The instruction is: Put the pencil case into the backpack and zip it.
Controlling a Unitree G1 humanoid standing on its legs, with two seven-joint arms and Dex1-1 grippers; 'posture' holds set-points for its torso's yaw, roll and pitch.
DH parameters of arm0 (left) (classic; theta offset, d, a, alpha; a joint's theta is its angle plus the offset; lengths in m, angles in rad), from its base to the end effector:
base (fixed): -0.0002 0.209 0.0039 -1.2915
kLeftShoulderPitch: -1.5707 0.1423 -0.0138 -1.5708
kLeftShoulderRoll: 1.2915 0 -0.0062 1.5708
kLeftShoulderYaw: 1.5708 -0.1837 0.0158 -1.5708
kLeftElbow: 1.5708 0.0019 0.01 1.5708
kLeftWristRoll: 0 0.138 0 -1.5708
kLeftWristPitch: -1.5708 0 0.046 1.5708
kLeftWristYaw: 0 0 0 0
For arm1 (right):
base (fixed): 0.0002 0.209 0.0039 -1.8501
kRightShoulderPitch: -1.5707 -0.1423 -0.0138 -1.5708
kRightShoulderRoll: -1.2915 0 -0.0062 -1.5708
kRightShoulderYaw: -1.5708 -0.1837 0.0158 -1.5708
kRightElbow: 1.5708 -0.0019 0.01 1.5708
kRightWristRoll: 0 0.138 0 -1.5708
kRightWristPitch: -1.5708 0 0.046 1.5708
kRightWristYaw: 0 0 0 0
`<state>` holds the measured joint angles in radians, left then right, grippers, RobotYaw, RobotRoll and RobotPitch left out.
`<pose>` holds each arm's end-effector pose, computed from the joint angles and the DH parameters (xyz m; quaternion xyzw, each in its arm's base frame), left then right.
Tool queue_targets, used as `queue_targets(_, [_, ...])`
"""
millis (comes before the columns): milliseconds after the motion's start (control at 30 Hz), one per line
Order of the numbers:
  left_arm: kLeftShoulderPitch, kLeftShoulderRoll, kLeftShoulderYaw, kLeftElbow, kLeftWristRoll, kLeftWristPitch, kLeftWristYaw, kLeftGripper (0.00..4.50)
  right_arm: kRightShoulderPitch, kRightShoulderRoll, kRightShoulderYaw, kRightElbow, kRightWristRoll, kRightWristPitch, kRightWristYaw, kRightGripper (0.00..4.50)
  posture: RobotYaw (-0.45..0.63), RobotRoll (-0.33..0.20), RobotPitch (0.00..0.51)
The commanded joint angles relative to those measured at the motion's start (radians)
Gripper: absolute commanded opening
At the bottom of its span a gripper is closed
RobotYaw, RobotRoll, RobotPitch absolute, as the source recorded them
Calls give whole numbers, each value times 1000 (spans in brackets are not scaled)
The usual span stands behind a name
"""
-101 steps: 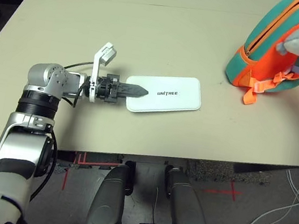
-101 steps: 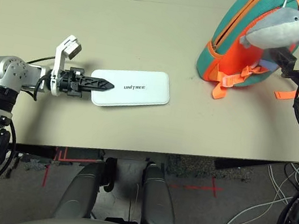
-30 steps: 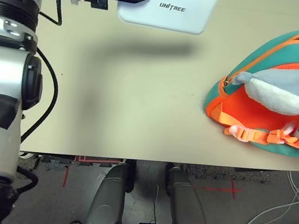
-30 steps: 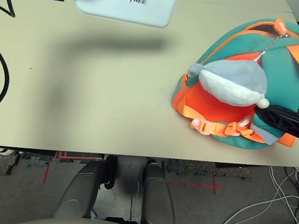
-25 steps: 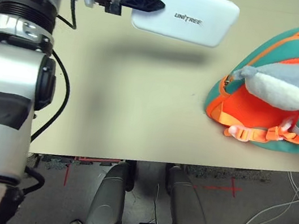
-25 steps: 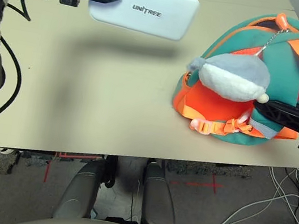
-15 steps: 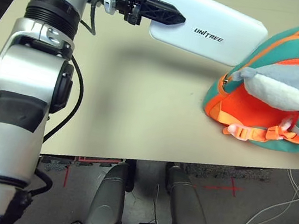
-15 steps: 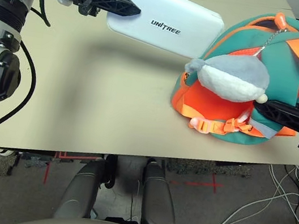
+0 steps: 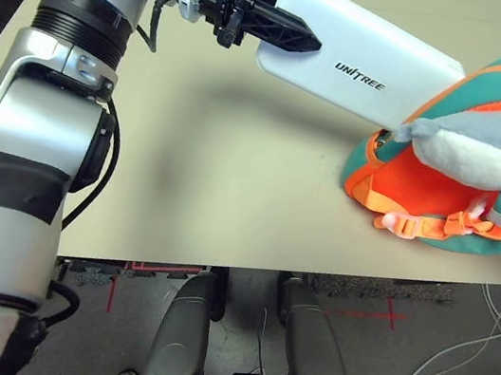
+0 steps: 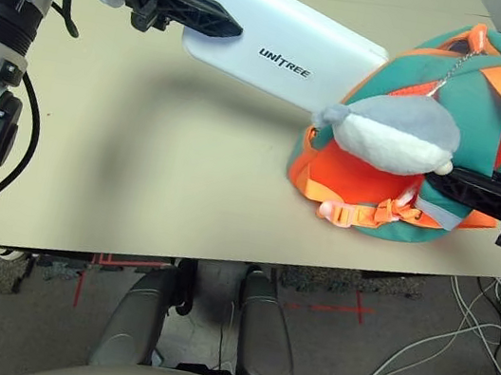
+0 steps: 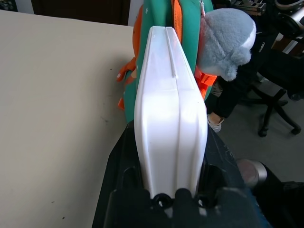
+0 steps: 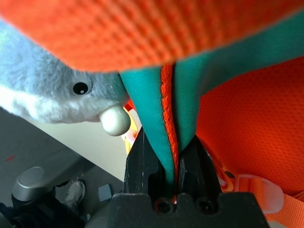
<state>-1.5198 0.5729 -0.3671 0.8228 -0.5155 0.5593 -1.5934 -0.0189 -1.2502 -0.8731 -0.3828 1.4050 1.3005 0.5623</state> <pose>0.3556 0.1662 0.3443 0.1121 0.0646 -0.7285 0.6727 0.1400 -0.3087 0.2901 0.0006 0.1851 0.3193 0.9294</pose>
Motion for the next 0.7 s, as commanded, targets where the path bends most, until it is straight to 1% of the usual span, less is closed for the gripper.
queue_targets(33, [-3, 7, -16, -37, -32, -31, -21, 1309, -5, 8, 20, 12, -26, -8, 13, 85, -269, 0, 296])
queue_targets(233, [10, 27, 2, -42, -18, -56, -21, 1309, -13, 19, 50, 29, -68, -24, 32, 85, -248, 0, 293])
queue_targets(467, [36, 67, 38, -51, 4, -88, -21, 1309, -19, 23, 74, 37, -104, -38, 57, 85, -234, 0, 291])
queue_targets(700, [68, 79, 94, -88, -12, -67, -21, 1309, -38, 17, 96, 53, -134, -44, 78, 85, -229, 0, 287])
